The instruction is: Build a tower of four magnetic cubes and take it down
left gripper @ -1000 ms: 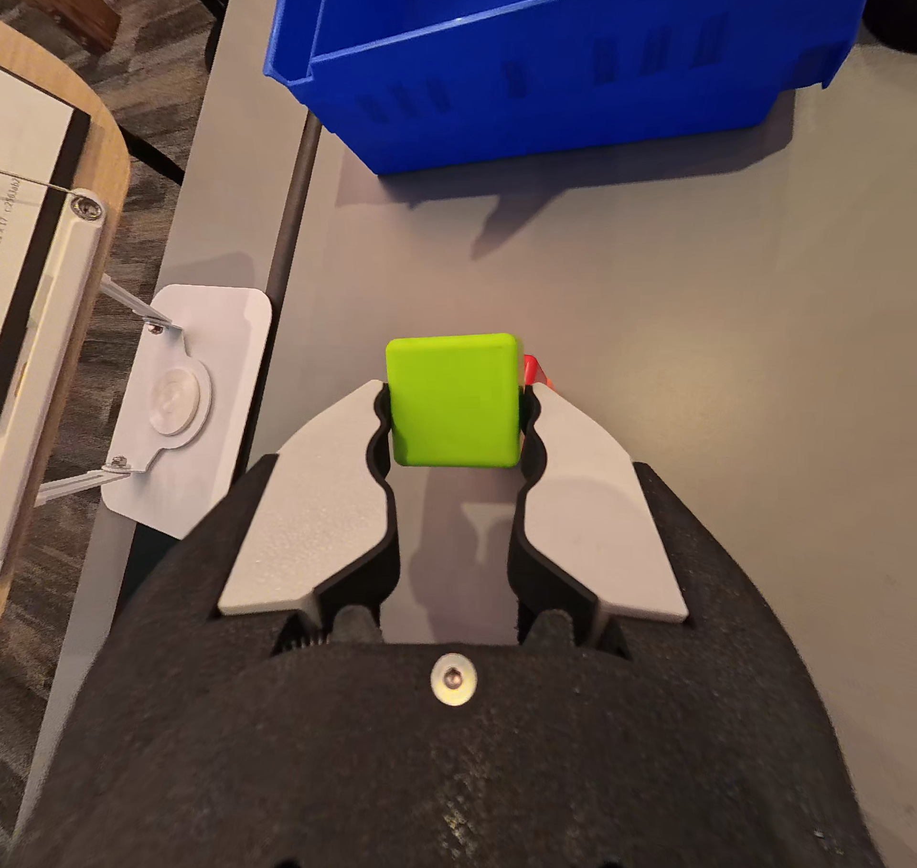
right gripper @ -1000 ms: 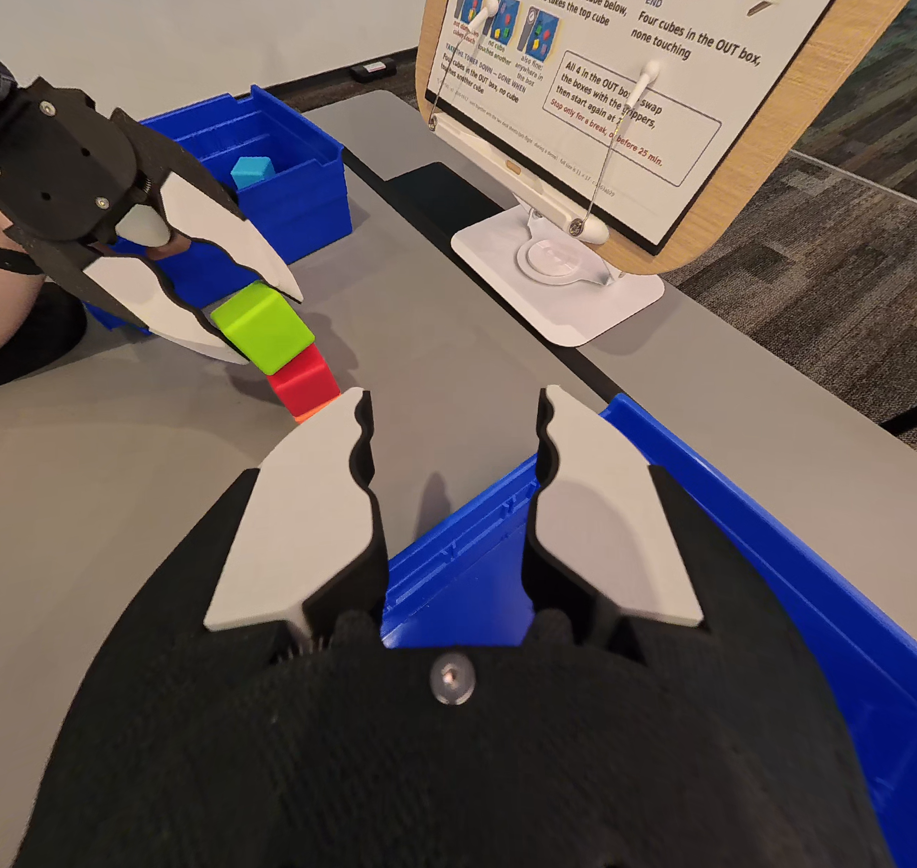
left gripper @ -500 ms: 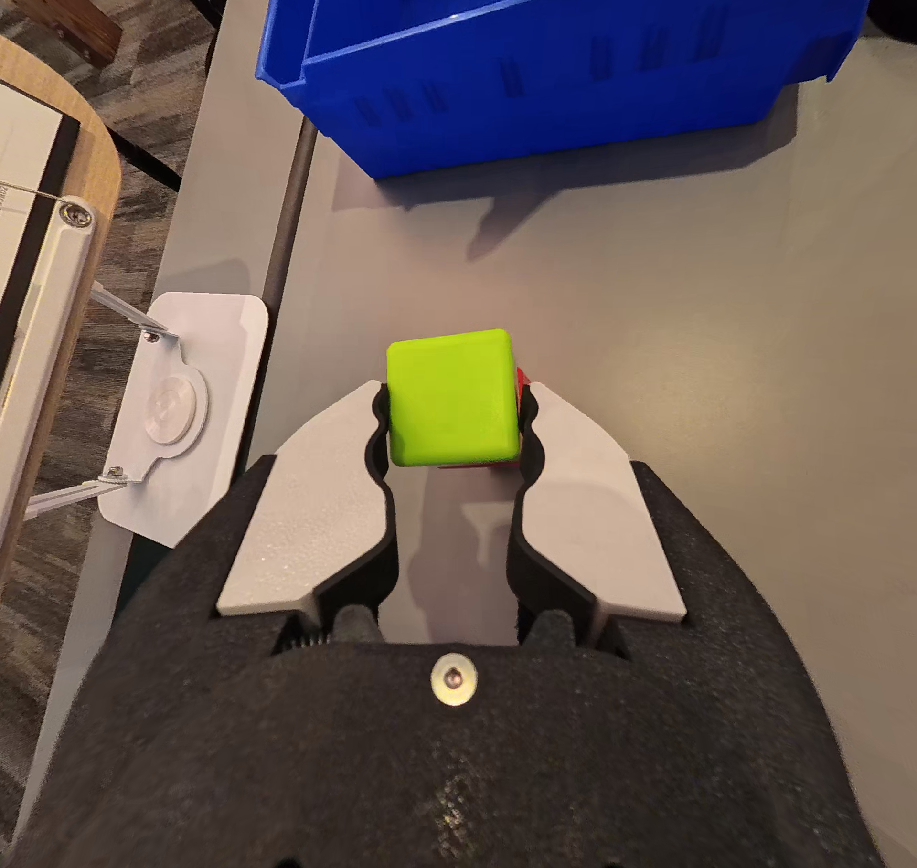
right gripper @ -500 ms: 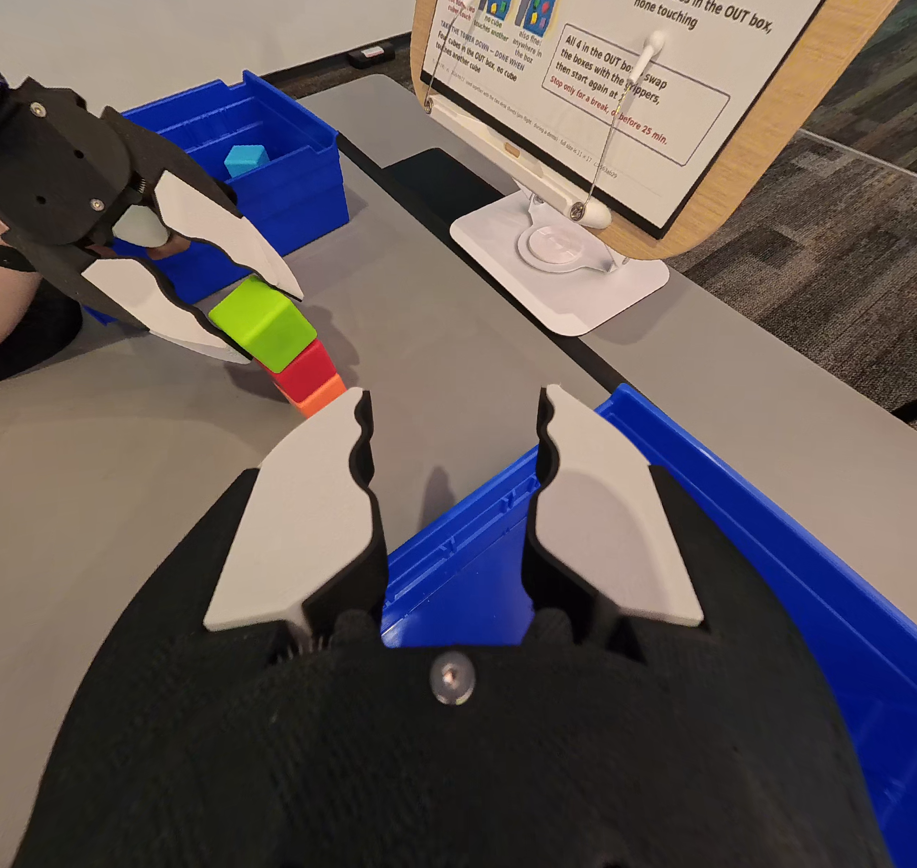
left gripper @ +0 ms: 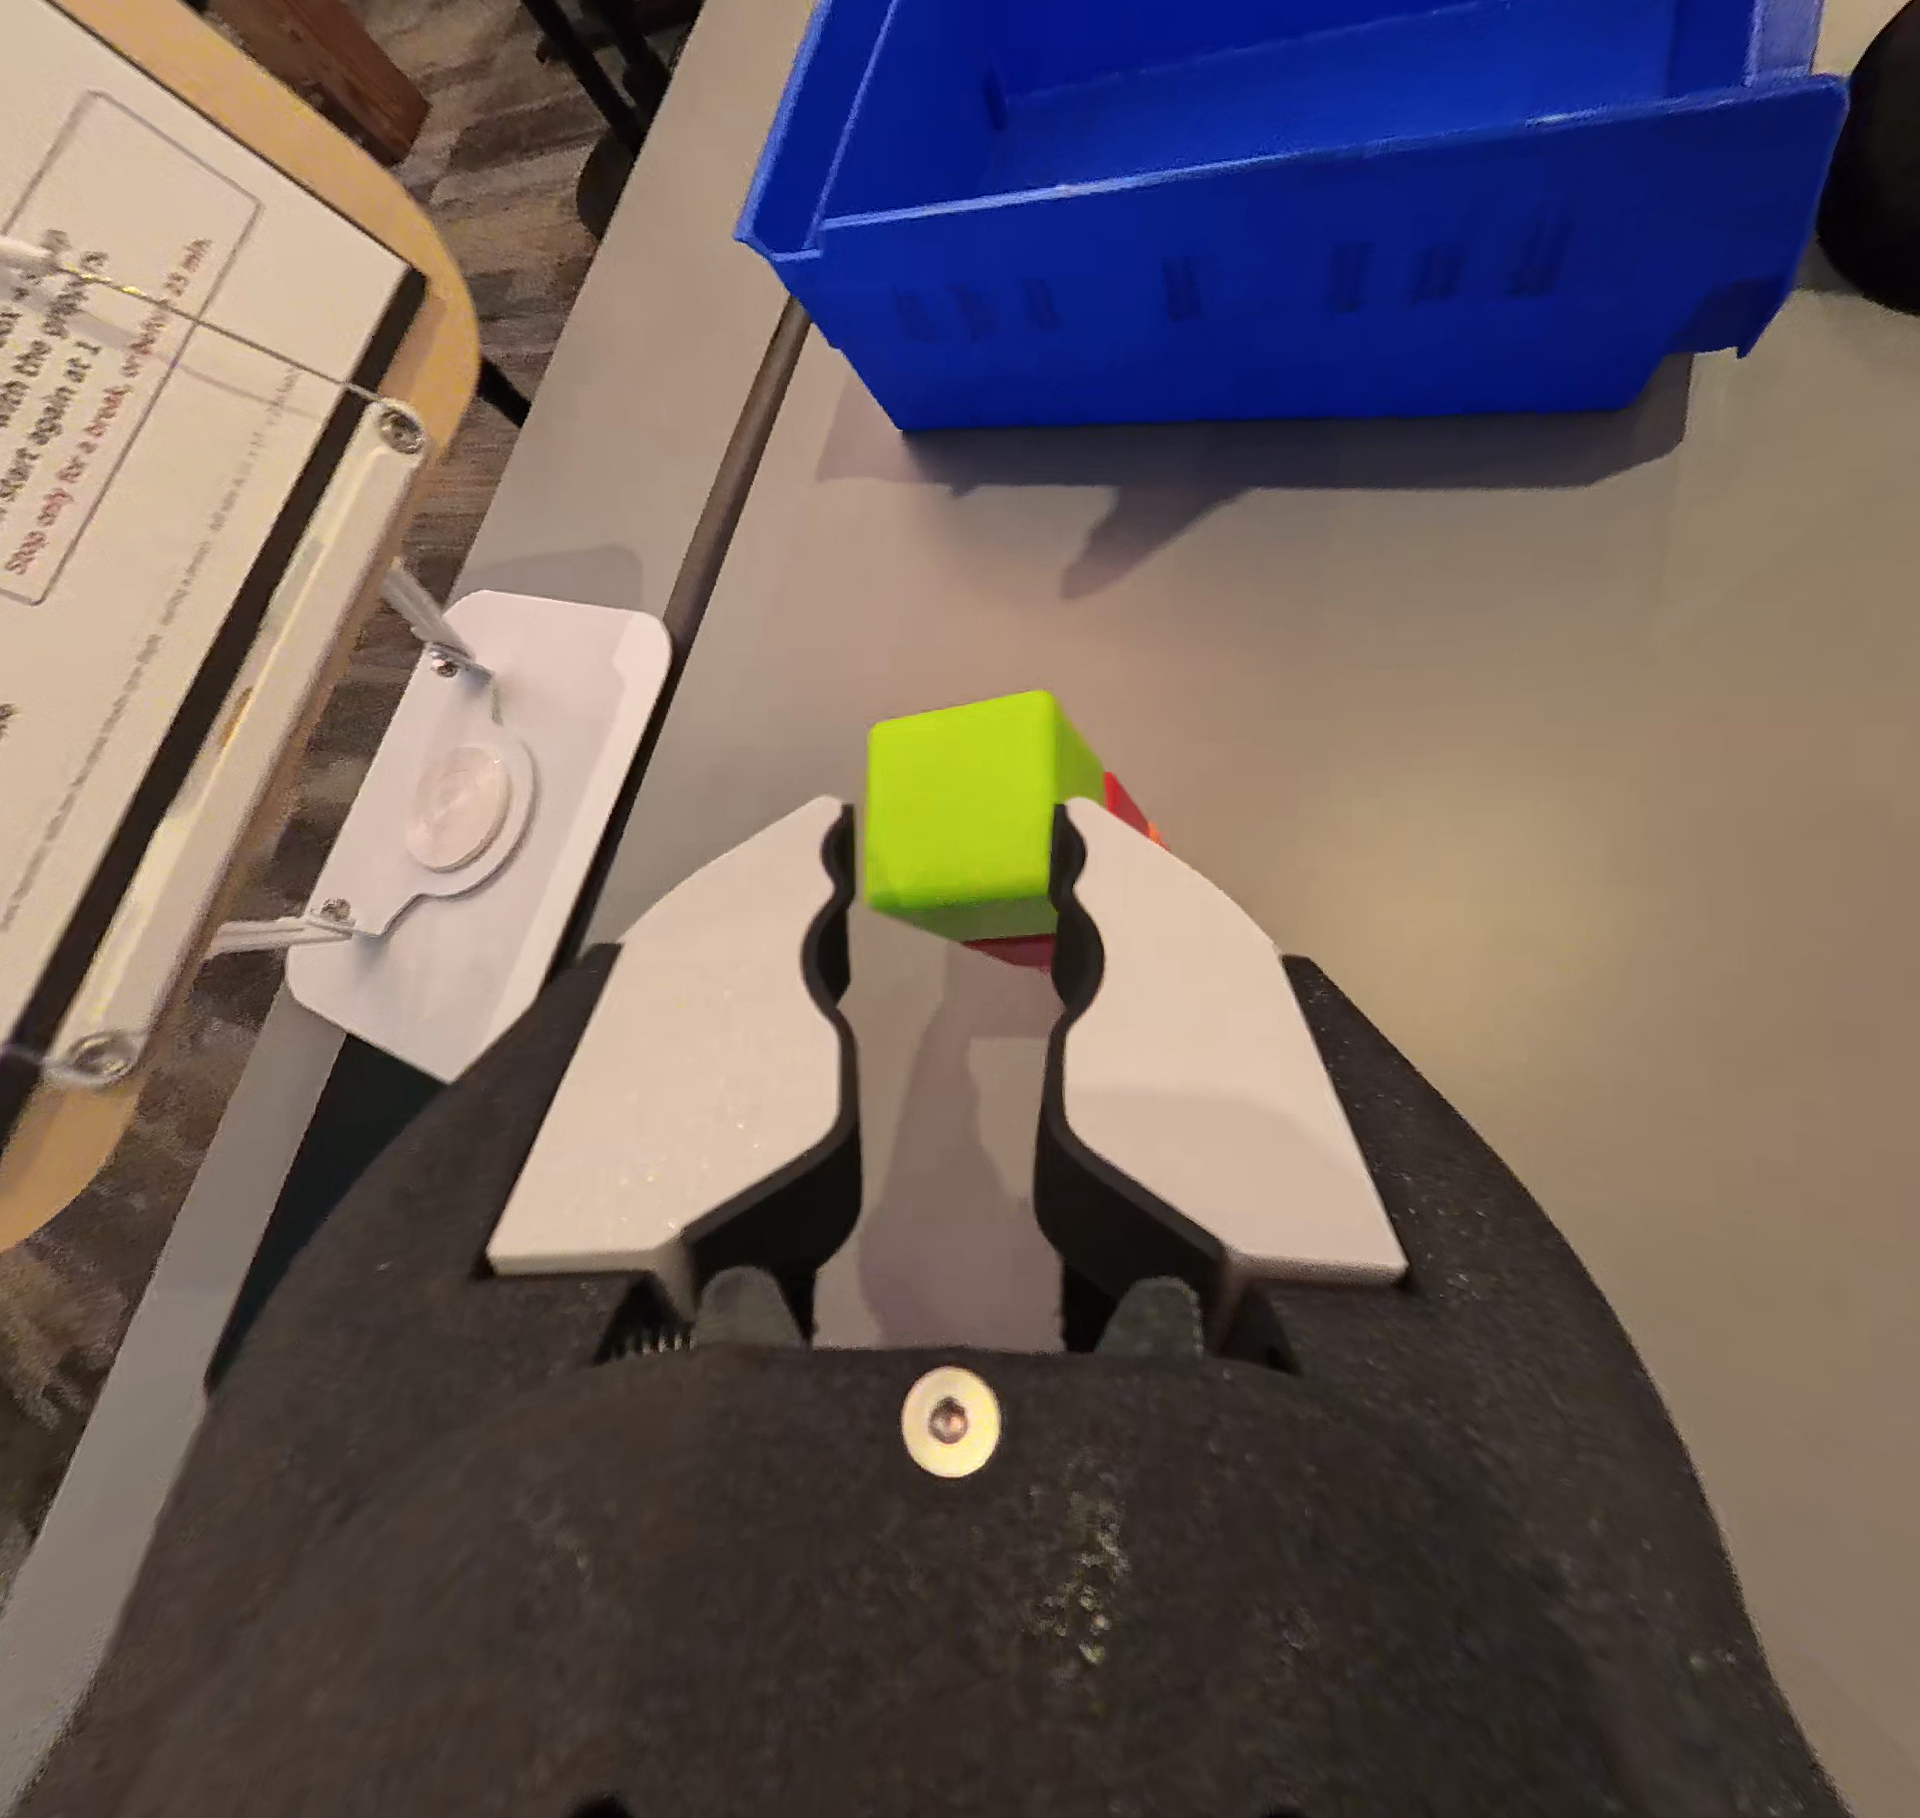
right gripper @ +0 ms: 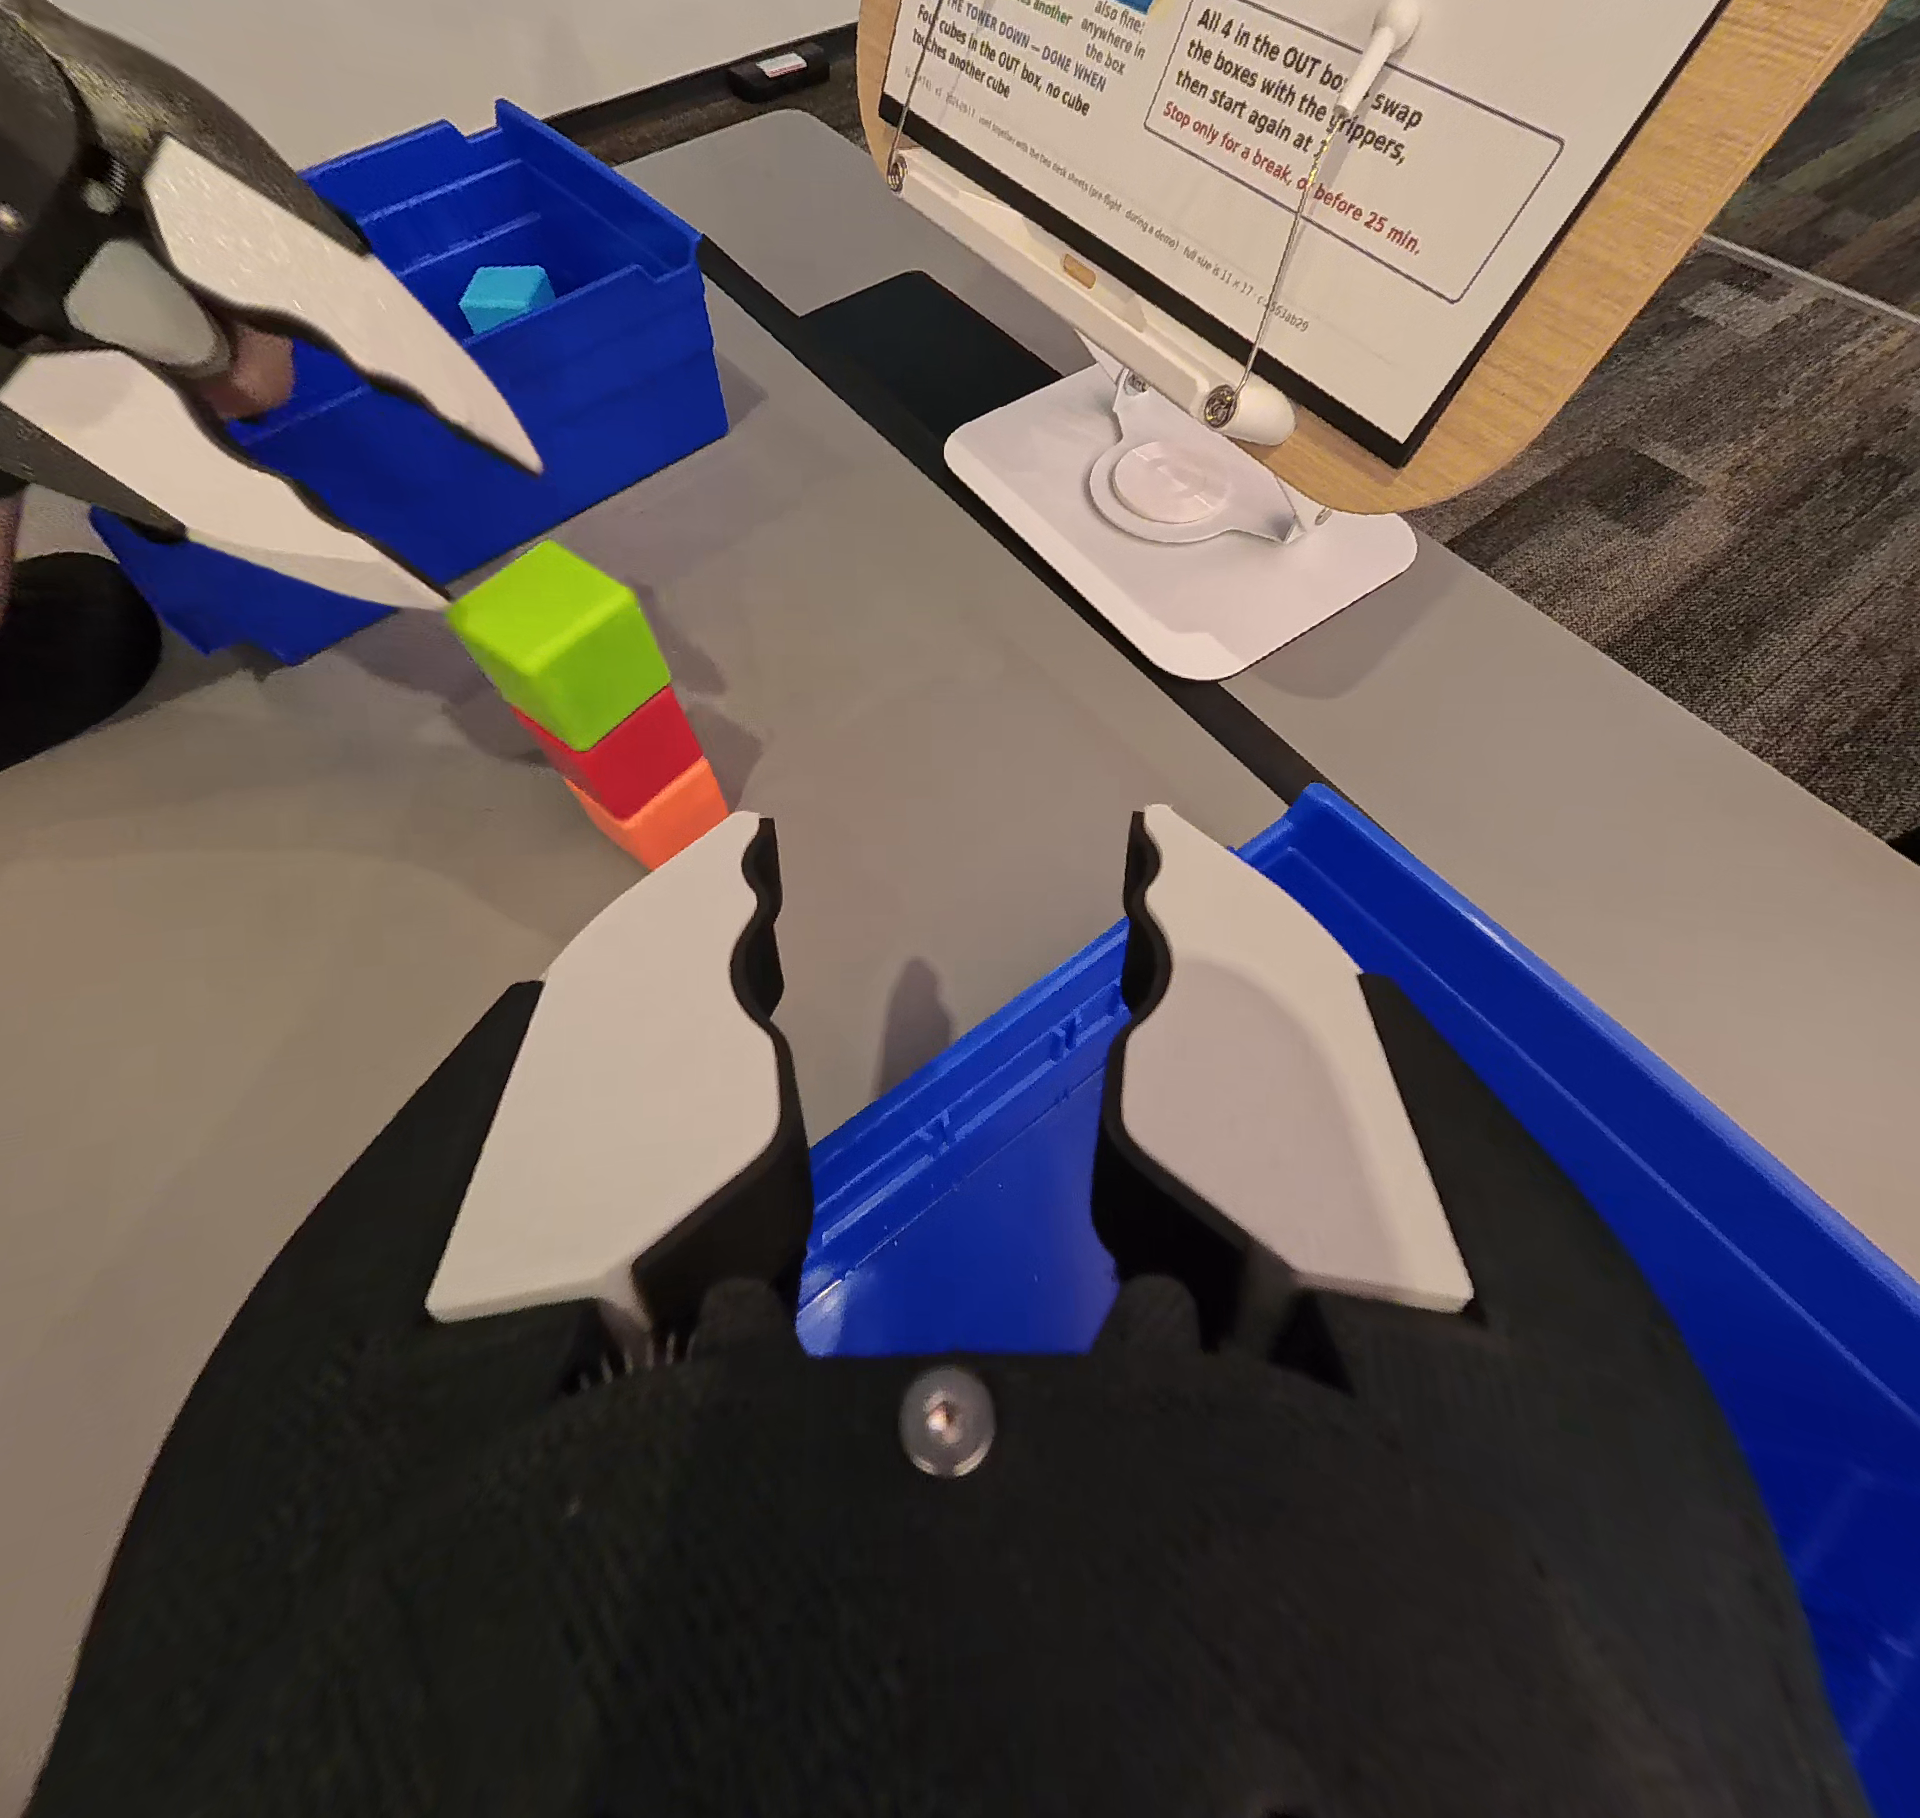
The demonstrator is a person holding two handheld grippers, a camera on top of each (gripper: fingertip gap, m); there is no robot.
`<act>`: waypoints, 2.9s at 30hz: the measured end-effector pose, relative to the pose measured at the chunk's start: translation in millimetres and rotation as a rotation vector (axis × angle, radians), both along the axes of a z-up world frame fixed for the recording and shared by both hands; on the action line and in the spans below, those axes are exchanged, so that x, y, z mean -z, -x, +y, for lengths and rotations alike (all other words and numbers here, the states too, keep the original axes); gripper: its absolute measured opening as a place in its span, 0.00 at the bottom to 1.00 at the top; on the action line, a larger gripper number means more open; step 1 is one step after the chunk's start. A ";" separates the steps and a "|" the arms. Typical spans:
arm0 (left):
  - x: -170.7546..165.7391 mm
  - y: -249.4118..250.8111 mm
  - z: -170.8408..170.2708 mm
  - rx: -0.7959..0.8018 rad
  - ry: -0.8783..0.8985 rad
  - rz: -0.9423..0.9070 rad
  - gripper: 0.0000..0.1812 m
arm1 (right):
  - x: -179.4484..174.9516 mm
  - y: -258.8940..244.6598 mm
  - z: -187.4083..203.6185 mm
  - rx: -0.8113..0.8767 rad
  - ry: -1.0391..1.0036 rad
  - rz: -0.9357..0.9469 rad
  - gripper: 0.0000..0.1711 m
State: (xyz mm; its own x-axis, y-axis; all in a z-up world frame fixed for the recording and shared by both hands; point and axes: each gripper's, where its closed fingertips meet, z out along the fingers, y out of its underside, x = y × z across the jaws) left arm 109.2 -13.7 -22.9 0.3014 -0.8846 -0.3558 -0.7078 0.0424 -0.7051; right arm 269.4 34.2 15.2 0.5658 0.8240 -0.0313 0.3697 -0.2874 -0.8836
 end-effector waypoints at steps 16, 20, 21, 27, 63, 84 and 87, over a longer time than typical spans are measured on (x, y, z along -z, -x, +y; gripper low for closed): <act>-32.6 267.6 26.3 -0.937 0.206 -0.056 0.25 | -19.5 -13.3 -7.2 0.005 -0.036 0.060 0.38; 20.3 318.1 57.5 -0.969 0.172 0.146 0.24 | -16.8 -15.5 -8.1 0.006 -0.024 0.060 0.38; 33.4 325.5 60.6 -0.952 0.162 0.229 0.25 | -15.7 -16.0 -7.9 0.008 -0.021 0.059 0.38; 77.2 336.1 77.1 -0.891 0.134 0.427 0.25 | -6.4 -15.7 -4.6 0.008 0.007 0.041 0.38; 100.5 331.5 46.7 -0.786 0.291 0.576 0.44 | 16.5 -3.1 -7.5 -0.035 0.070 -0.046 0.38; -39.1 232.6 25.3 -0.720 0.027 0.196 0.29 | 17.0 -10.6 -5.8 -0.017 0.069 -0.063 0.38; -80.9 142.4 8.0 -0.498 -0.068 -0.021 0.29 | 17.8 -11.2 -5.5 -0.017 0.070 -0.067 0.38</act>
State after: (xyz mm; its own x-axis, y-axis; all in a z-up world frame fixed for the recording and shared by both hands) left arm -33.2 -5.7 58.0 0.6890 -0.6062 -0.3971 -0.6394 -0.2505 -0.7269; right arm 280.6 28.7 -2.6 0.5545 0.8305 -0.0518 0.4327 -0.3410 -0.8346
